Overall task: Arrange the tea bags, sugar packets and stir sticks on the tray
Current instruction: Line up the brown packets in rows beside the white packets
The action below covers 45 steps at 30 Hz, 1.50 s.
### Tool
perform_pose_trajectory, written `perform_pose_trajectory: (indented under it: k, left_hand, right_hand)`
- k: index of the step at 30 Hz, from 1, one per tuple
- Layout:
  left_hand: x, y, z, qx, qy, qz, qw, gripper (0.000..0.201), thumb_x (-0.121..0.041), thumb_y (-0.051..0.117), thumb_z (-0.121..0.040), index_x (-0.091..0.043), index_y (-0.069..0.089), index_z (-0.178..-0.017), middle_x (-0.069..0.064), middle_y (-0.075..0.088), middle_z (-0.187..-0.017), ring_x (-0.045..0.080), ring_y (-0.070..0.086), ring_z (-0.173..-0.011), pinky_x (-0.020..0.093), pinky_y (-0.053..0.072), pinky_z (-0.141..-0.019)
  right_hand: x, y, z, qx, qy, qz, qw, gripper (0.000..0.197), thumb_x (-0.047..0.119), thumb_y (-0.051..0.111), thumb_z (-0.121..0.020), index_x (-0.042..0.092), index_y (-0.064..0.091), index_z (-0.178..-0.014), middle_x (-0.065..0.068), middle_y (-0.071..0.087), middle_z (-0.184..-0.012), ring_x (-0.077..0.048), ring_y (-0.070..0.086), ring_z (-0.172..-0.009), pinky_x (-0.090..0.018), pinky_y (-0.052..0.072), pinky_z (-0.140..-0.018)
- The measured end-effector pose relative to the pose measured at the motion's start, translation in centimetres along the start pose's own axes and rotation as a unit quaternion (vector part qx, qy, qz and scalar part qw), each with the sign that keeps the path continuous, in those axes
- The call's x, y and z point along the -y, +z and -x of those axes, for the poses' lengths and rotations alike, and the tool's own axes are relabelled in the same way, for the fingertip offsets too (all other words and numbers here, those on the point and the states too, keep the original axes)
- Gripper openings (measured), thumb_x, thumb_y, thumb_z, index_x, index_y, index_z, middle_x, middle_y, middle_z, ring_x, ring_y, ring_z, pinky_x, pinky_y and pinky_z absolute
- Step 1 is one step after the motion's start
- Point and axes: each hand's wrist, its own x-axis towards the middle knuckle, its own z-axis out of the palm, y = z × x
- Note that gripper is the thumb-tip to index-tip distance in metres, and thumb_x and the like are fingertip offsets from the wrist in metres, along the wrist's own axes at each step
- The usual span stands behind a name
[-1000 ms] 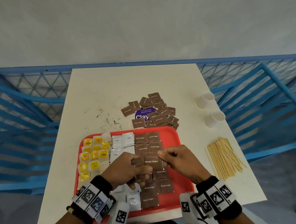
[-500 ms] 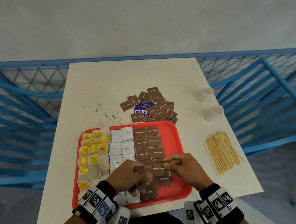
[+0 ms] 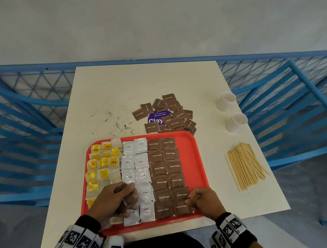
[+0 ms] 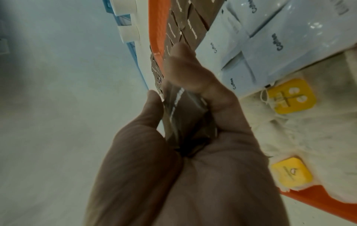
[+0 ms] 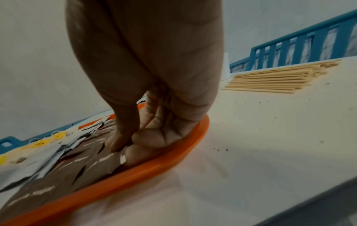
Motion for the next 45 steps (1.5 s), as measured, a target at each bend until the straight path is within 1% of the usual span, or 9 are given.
perform_pose_trajectory:
  k: [4, 10, 14, 17, 21, 27, 30, 38, 45]
  left_hand:
    - [-0.3, 0.5, 0.1, 0.018, 0.005, 0.006, 1.0, 0.051, -0.039, 0.068, -0.088, 0.009, 0.063, -0.104, 0.017, 0.072, -0.087, 0.03, 0.068, -0.073, 0.03, 0.051, -0.052]
    - [-1.0, 1.4, 0.1, 0.045, -0.009, 0.064, 0.997, 0.062, -0.057, 0.064, -0.085, 0.001, 0.067, -0.107, 0.023, 0.073, -0.104, 0.035, 0.071, -0.084, 0.034, 0.058, -0.057]
    - [-1.8, 1.8, 0.3, 0.1, -0.058, 0.202, 0.973, 0.053, -0.042, 0.05, -0.098, 0.006, 0.066, -0.116, 0.031, 0.067, -0.116, 0.044, 0.07, -0.094, 0.044, 0.062, -0.065]
    - [-2.2, 1.8, 0.4, 0.166, -0.055, 0.264, 0.949, 0.044, -0.01, 0.06, -0.085, 0.007, 0.059, -0.126, 0.035, 0.061, -0.125, 0.051, 0.065, -0.106, 0.052, 0.061, -0.074]
    - [-2.7, 2.6, 0.1, 0.195, -0.015, 0.22, 0.956, 0.05, 0.003, 0.073, -0.084, 0.004, 0.055, -0.13, 0.032, 0.063, -0.122, 0.046, 0.068, -0.105, 0.048, 0.062, -0.077]
    - [-4.2, 4.7, 0.7, 0.062, 0.088, 0.062, 0.992, 0.014, -0.007, 0.064, -0.093, -0.001, 0.062, -0.105, 0.013, 0.073, -0.087, 0.023, 0.073, -0.078, 0.039, 0.063, -0.064]
    - [-4.5, 4.2, 0.9, 0.067, 0.086, 0.05, 0.993, 0.027, -0.015, 0.071, -0.088, -0.001, 0.064, -0.11, 0.021, 0.074, -0.096, 0.026, 0.072, -0.077, 0.034, 0.061, -0.054]
    - [-5.3, 2.4, 1.1, 0.116, 0.093, 0.011, 0.989, 0.036, -0.022, 0.068, -0.09, 0.01, 0.06, -0.106, 0.018, 0.068, -0.081, 0.026, 0.067, -0.065, 0.026, 0.051, -0.043]
    - [-4.9, 3.0, 0.7, 0.096, 0.113, 0.067, 0.987, 0.015, -0.024, 0.071, -0.087, -0.01, 0.066, -0.084, 0.017, 0.068, -0.086, 0.026, 0.066, -0.067, 0.024, 0.049, -0.042]
  right_hand:
    - [-0.3, 0.7, -0.3, -0.032, 0.01, 0.025, 0.999, 0.026, -0.004, 0.075, -0.075, 0.012, 0.059, -0.063, -0.003, 0.066, -0.063, -0.009, 0.058, -0.046, -0.028, 0.051, -0.053]
    - [-0.3, 0.9, -0.5, -0.072, -0.011, 0.076, 0.994, 0.042, 0.009, 0.087, -0.064, 0.018, 0.046, -0.07, 0.003, 0.058, -0.065, -0.012, 0.051, -0.055, -0.016, 0.04, -0.048]
    - [1.6, 0.4, 0.1, -0.068, -0.044, 0.12, 0.989, 0.036, 0.008, 0.078, -0.071, 0.021, 0.044, -0.071, 0.005, 0.056, -0.068, -0.008, 0.049, -0.058, -0.02, 0.043, -0.056]
    - [5.5, -0.3, 1.3, -0.083, -0.151, 0.066, 0.983, 0.028, 0.02, 0.079, -0.078, 0.021, 0.052, -0.074, 0.008, 0.054, -0.064, -0.003, 0.048, -0.056, -0.017, 0.041, -0.058]
    - [11.3, -0.2, 3.3, 0.025, -0.199, 0.039, 0.979, 0.03, 0.047, 0.081, -0.075, 0.026, 0.065, -0.089, 0.008, 0.066, -0.075, 0.002, 0.058, -0.065, -0.014, 0.045, -0.062]
    - [11.9, 1.0, 2.7, 0.042, -0.214, 0.04, 0.975, 0.037, 0.029, 0.08, -0.081, 0.026, 0.055, -0.055, 0.008, 0.056, -0.055, -0.001, 0.047, -0.051, -0.022, 0.039, -0.054]
    - [12.1, -0.2, 2.6, 0.079, -0.257, 0.0, 0.963, 0.031, 0.026, 0.07, -0.091, 0.026, 0.062, -0.061, 0.014, 0.06, -0.057, 0.002, 0.051, -0.055, -0.017, 0.04, -0.058]
    - [12.6, -1.9, 2.2, 0.146, -0.275, -0.055, 0.949, 0.031, 0.023, 0.056, -0.101, 0.008, 0.063, -0.075, -0.001, 0.064, -0.071, -0.014, 0.057, -0.063, -0.026, 0.045, -0.064]
    - [12.5, -0.4, 3.1, 0.164, -0.238, -0.104, 0.952, 0.023, 0.032, 0.062, -0.094, 0.015, 0.071, -0.083, 0.004, 0.069, -0.072, -0.005, 0.06, -0.064, -0.017, 0.046, -0.063]
